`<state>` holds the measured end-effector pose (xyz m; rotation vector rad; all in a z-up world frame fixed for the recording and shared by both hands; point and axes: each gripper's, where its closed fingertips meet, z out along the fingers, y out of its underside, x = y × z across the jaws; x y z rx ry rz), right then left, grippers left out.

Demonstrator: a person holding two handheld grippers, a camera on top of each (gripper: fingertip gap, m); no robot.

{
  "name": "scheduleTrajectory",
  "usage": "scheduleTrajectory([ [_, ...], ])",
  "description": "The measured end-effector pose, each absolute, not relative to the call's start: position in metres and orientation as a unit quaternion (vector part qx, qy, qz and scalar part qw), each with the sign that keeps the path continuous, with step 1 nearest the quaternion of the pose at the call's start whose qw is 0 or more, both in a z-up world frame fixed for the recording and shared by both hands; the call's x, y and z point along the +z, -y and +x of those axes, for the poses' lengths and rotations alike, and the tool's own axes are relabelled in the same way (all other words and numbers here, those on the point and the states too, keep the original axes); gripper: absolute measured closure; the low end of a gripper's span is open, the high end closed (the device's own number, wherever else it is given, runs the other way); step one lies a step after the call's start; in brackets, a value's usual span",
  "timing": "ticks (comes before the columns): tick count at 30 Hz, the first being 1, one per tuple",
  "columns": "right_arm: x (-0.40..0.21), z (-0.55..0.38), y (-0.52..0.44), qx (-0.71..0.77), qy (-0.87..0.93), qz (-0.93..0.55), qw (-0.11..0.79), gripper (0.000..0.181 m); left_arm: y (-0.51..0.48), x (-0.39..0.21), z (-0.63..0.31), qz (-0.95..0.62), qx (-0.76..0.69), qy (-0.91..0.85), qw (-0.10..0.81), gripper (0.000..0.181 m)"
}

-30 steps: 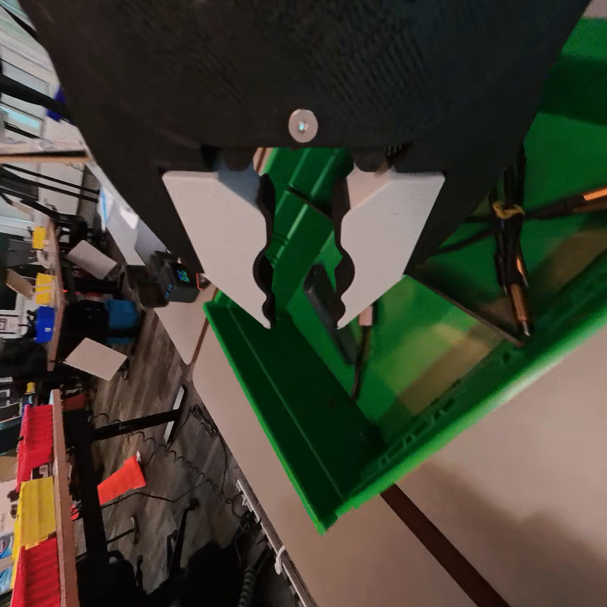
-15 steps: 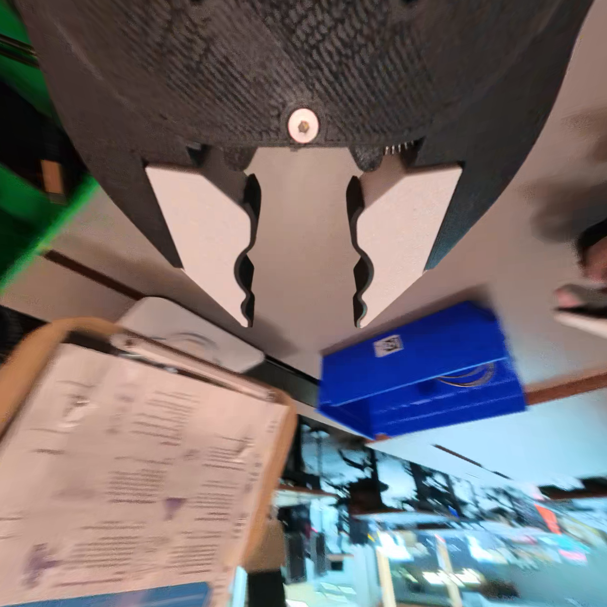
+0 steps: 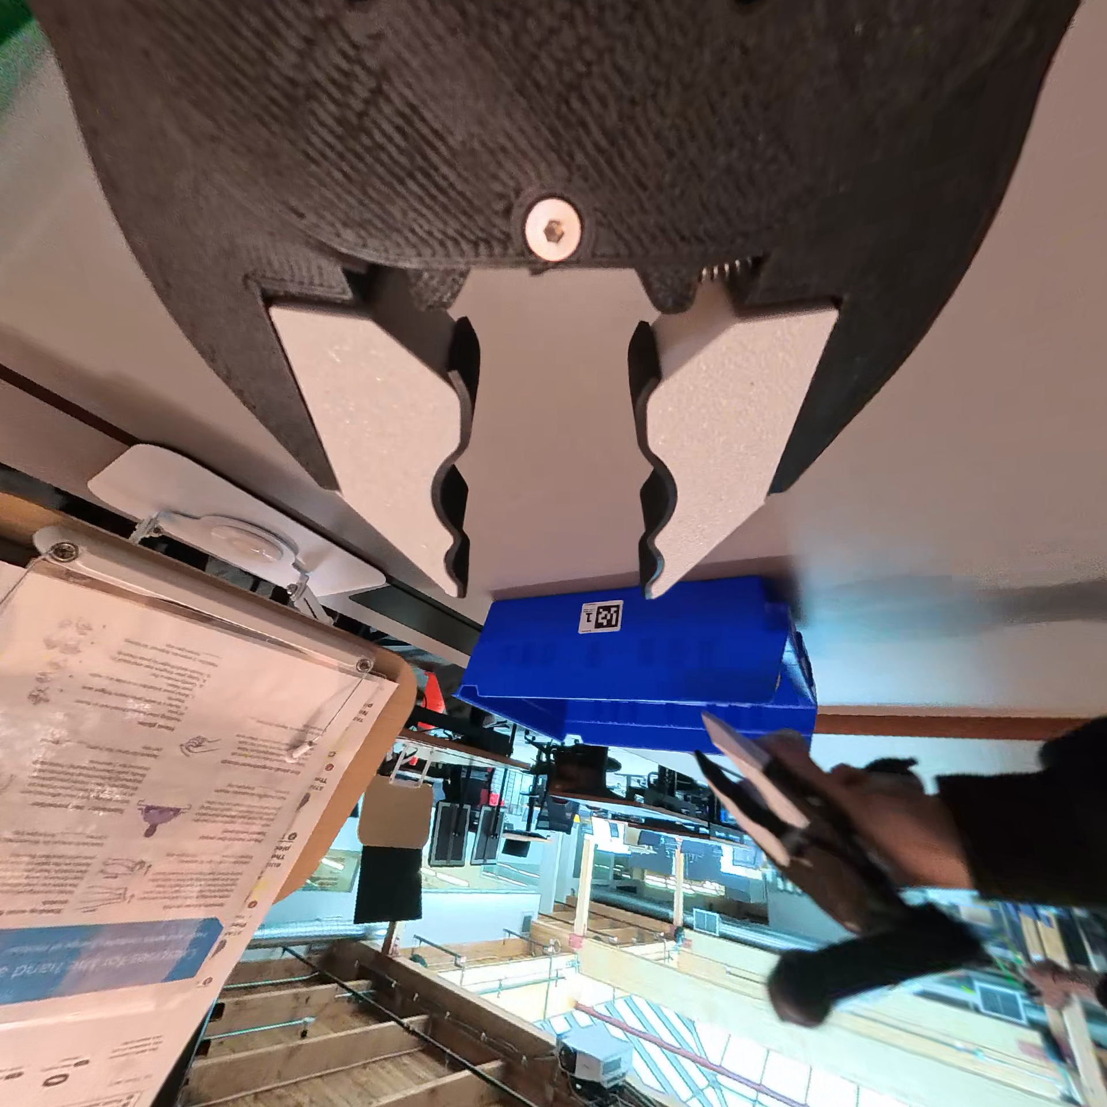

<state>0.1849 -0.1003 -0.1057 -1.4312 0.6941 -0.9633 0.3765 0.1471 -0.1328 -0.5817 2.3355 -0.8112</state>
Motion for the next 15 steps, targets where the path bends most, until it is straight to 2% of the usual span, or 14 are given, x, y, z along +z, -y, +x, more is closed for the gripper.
scheduleTrajectory([
  [5,-0.114,0.185,0.095,-0.391,-0.301,-0.625,0.605,0.126,-0.147,-0.202,0.43,-0.289,-0.134,-0.932,0.176,0.128],
  [9,-0.119,0.185,0.093,-0.376,-0.302,-0.629,0.61,0.126,-0.155,-0.222,0.46,-0.335,-0.088,-0.914,0.21,0.133],
  [10,-0.12,0.185,0.093,-0.375,-0.302,-0.631,0.608,0.127,-0.155,-0.228,0.457,-0.337,-0.079,-0.917,0.196,0.152],
  [11,-0.121,0.186,0.093,-0.374,-0.304,-0.632,0.607,0.127,-0.152,-0.231,0.454,-0.334,-0.086,-0.92,0.186,0.159],
  [15,-0.118,0.186,0.094,-0.379,-0.304,-0.63,0.605,0.127,-0.146,-0.211,0.443,-0.216,-0.079,-0.946,0.228,0.16],
])
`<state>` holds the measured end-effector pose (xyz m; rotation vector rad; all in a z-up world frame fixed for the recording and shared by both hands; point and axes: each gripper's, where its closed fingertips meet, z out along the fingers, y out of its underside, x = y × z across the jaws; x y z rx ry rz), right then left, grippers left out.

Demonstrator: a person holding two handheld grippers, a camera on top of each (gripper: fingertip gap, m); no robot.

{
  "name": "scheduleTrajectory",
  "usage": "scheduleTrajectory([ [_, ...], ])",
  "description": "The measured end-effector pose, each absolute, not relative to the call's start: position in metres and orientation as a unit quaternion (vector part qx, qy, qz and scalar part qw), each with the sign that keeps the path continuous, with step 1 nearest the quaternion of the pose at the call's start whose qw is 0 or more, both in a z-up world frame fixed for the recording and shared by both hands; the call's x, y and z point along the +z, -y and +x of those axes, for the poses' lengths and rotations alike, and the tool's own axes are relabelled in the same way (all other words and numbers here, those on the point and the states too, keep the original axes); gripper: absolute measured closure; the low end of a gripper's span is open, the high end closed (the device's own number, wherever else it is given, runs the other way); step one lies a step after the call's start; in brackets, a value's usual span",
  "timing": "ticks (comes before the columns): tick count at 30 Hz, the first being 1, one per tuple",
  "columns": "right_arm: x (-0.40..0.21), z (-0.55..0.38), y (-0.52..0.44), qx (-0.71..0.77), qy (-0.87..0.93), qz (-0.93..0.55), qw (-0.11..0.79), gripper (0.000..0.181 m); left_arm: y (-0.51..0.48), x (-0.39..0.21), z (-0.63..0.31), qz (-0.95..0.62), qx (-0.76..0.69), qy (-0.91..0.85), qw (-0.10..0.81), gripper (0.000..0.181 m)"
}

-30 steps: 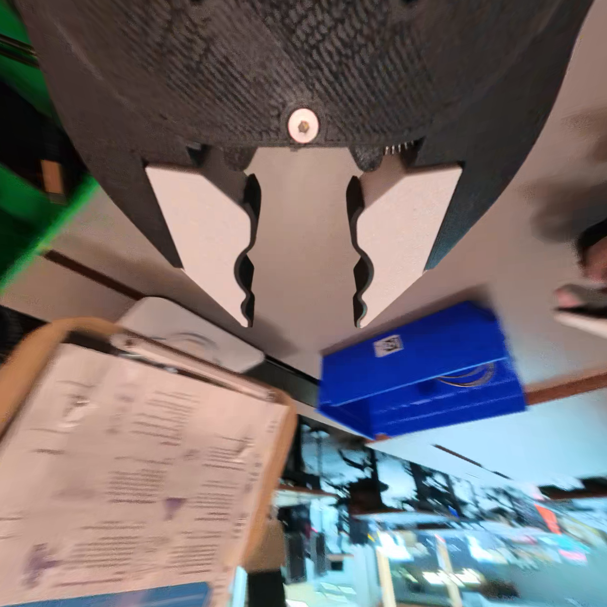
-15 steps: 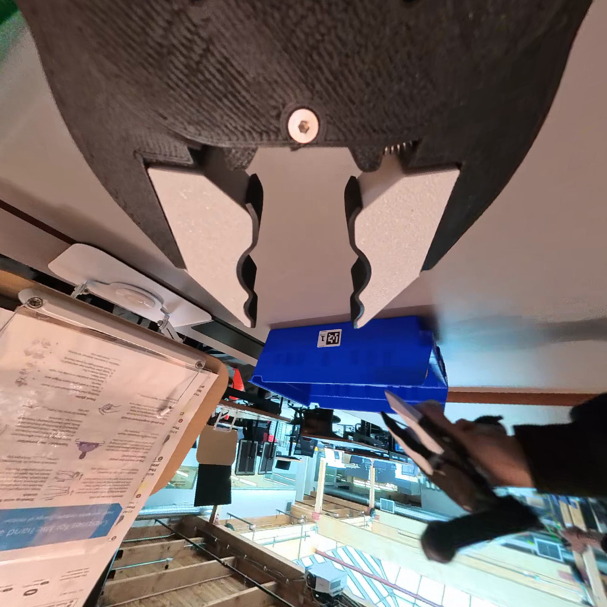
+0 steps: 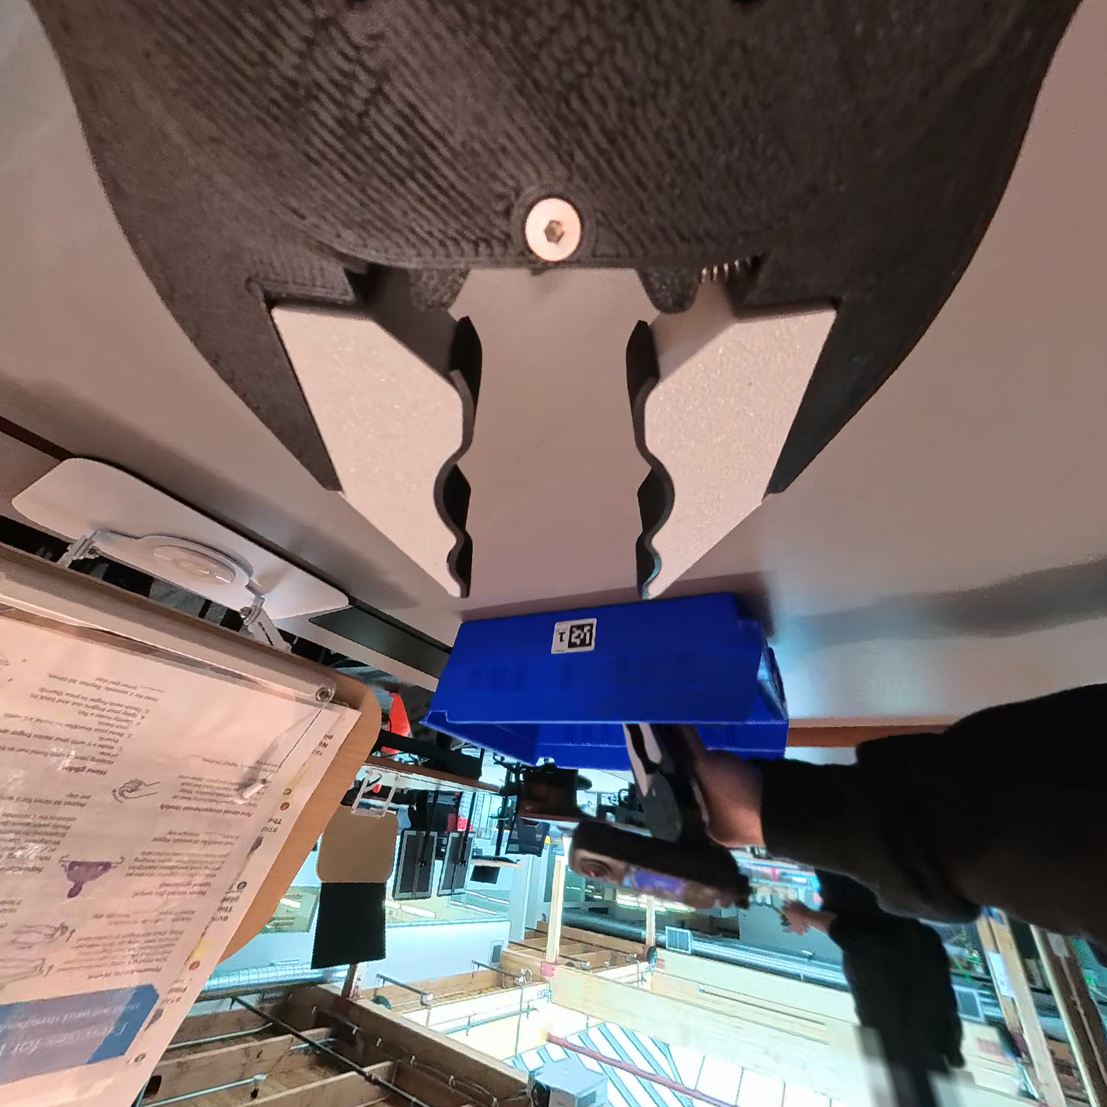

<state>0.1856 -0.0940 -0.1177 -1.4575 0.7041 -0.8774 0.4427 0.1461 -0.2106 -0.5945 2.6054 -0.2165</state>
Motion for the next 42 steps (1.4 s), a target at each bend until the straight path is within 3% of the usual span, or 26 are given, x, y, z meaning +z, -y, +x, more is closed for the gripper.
scheduleTrajectory([
  [4,-0.109,0.179,0.09,-0.343,-0.307,-0.61,0.645,0.124,-0.116,-0.136,0.413,-0.102,-0.156,-0.938,0.293,0.161],
  [8,-0.101,0.162,0.064,-0.182,-0.31,-0.589,0.724,0.097,-0.085,-0.025,0.37,0.008,-0.258,-0.877,0.405,0.161],
  [12,-0.089,0.149,0.053,-0.079,-0.298,-0.554,0.773,0.097,-0.06,0.075,0.304,0.121,-0.331,-0.783,0.512,0.161],
  [16,-0.068,0.139,0.06,-0.046,-0.291,-0.508,0.809,0.098,-0.04,0.121,0.231,0.243,-0.342,-0.712,0.563,0.161],
  [21,-0.021,0.109,0.068,-0.087,-0.289,-0.453,0.838,0.119,-0.019,0.098,0.181,0.337,-0.308,-0.649,0.608,0.16],
  [24,-0.017,0.107,0.069,-0.223,-0.309,-0.497,0.78,0.107,0.001,0.041,0.149,0.4,-0.298,-0.639,0.586,0.161],
  [27,-0.036,0.105,0.063,-0.301,-0.288,-0.588,0.693,0.119,0.016,-0.005,0.126,0.415,-0.322,-0.648,0.551,0.161],
  [32,-0.062,0.08,0.032,-0.274,-0.2,-0.675,0.655,0.156,0.024,-0.041,0.103,0.423,-0.366,-0.648,0.517,0.161],
  [35,-0.057,0.07,0.018,-0.232,-0.181,-0.67,0.682,0.148,0.024,-0.054,0.1,0.432,-0.356,-0.641,0.525,0.161],
  [37,-0.061,0.073,0.018,-0.219,-0.196,-0.674,0.678,0.168,0.022,-0.058,0.099,0.431,-0.351,-0.639,0.532,0.161],
  [42,-0.075,0.069,0.015,-0.301,-0.144,-0.708,0.622,0.173,0.014,-0.072,0.089,0.407,-0.383,-0.678,0.478,0.16],
])
